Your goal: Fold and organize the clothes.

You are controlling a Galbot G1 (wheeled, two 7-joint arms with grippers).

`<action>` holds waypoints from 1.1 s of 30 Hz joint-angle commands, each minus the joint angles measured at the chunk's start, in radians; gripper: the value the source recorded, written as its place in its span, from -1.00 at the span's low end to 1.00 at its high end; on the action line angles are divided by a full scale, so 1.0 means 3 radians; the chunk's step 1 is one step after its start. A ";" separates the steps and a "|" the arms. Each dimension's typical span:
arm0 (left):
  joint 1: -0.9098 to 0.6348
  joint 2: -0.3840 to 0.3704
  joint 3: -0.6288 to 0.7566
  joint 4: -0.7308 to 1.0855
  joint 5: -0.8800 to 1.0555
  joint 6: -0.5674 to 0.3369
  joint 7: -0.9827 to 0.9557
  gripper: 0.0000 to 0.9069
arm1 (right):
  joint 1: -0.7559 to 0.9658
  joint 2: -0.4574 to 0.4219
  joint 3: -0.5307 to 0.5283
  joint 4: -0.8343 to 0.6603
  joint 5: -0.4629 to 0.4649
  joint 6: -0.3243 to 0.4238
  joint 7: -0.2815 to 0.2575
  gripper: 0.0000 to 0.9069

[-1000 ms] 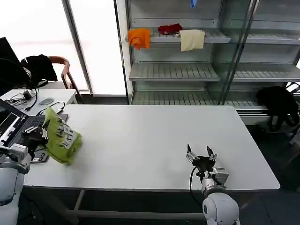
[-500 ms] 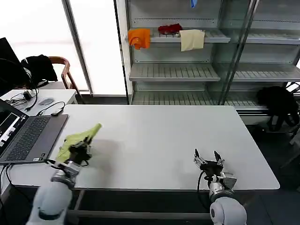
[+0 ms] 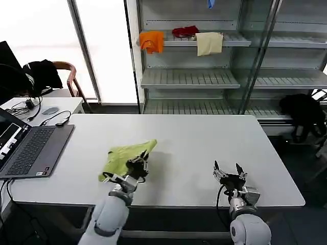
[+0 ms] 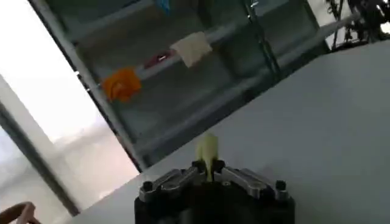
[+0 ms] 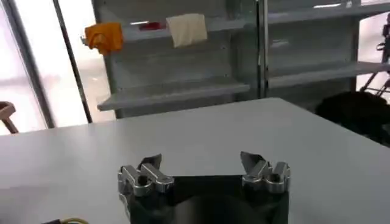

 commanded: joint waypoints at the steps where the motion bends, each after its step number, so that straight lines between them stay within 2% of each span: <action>1: -0.0585 -0.0534 0.0646 0.0789 -0.0570 -0.0037 -0.0542 -0.96 | 0.0014 -0.0020 0.0012 0.0048 -0.0017 -0.0052 -0.0001 1.00; 2: -0.0591 -0.0577 0.0670 0.0825 -0.0569 -0.0035 -0.0575 -0.69 | 0.0027 -0.0023 0.0012 0.0042 -0.0016 -0.0062 -0.0002 1.00; 3: -0.0587 -0.0595 0.0684 0.0837 -0.0570 -0.0032 -0.0578 1.00 | 0.0035 -0.0025 0.0009 0.0035 -0.0013 -0.0066 -0.0005 1.00; 9: -0.0587 -0.0613 0.0788 0.0726 -0.0647 -0.0075 -0.0547 1.00 | 0.0145 -0.0008 -0.0067 -0.0020 0.0083 -0.0110 -0.0038 1.00; 15: -0.0663 -0.0444 0.0815 0.0149 -0.0898 0.0122 -0.0566 1.00 | 0.0270 0.0080 -0.0205 -0.0080 0.0310 -0.0286 -0.0064 1.00; 18: -0.0648 -0.0294 0.0640 -0.0119 -0.1058 0.0203 -0.0558 1.00 | 0.0336 0.0137 -0.0264 -0.0125 0.0516 -0.0467 -0.0088 1.00; 23: -0.0489 0.0023 0.0111 -0.0361 -0.1153 0.0157 -0.0505 1.00 | 0.0436 0.0123 -0.0457 -0.0337 0.1142 -0.0496 -0.0009 1.00; 28: -0.0250 0.0184 -0.0294 -0.0335 -0.1250 0.0069 -0.0528 1.00 | 0.0514 0.0190 -0.0633 -0.0598 0.1179 -0.0499 0.0055 1.00; 33: 0.0050 0.0209 -0.0555 -0.0442 -0.1502 0.0067 -0.0527 1.00 | 0.0572 0.0193 -0.0733 -0.0753 0.1181 -0.0498 0.0057 0.98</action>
